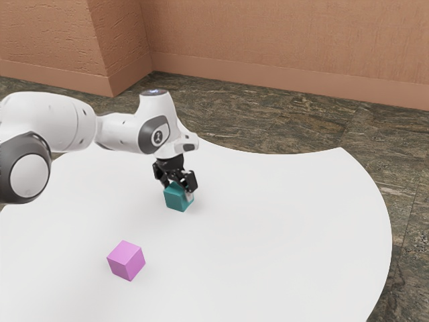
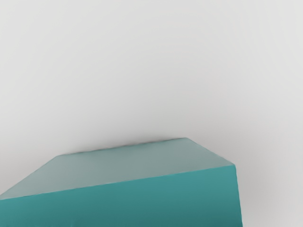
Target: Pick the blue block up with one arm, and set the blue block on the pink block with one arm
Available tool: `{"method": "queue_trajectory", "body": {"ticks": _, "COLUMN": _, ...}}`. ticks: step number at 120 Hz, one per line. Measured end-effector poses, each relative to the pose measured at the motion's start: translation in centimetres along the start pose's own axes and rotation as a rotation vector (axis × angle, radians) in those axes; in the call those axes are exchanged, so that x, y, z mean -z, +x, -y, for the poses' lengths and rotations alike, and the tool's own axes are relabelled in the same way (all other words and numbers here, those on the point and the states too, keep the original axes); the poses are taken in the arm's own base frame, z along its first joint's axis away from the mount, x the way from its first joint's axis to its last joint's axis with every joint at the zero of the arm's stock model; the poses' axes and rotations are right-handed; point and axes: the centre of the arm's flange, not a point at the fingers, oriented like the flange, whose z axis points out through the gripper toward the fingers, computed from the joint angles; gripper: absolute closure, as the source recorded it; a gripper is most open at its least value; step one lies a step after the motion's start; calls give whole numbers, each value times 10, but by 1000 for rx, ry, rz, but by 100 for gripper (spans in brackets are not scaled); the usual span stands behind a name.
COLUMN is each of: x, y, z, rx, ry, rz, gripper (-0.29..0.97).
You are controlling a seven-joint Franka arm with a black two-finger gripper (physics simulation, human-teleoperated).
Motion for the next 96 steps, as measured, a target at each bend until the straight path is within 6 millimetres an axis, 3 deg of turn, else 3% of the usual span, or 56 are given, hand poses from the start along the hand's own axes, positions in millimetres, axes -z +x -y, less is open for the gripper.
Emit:
{"method": "queue_trajectory", "body": {"ticks": 18, "x": -9, "y": -2, "z": 6, "rx": 28, "ry": 12, "rz": 16, "gripper": 14}}
{"method": "queue_trajectory", "body": {"ticks": 48, "x": -8, "y": -1, "z": 5, "rx": 48, "ry": 24, "rz": 15, "gripper": 29}}
{"method": "queue_trajectory", "body": {"ticks": 69, "x": 14, "y": -2, "z": -4, "rx": 49, "ry": 32, "rz": -11, "gripper": 31}}
{"method": "queue_trajectory", "body": {"ticks": 81, "x": 53, "y": -32, "z": -14, "rx": 55, "ry": 40, "rz": -25, "gripper": 31}}
{"method": "queue_trajectory", "body": {"ticks": 96, "x": 91, "y": -101, "z": -31, "rx": 68, "ry": 48, "rz": -16, "gripper": 31}}
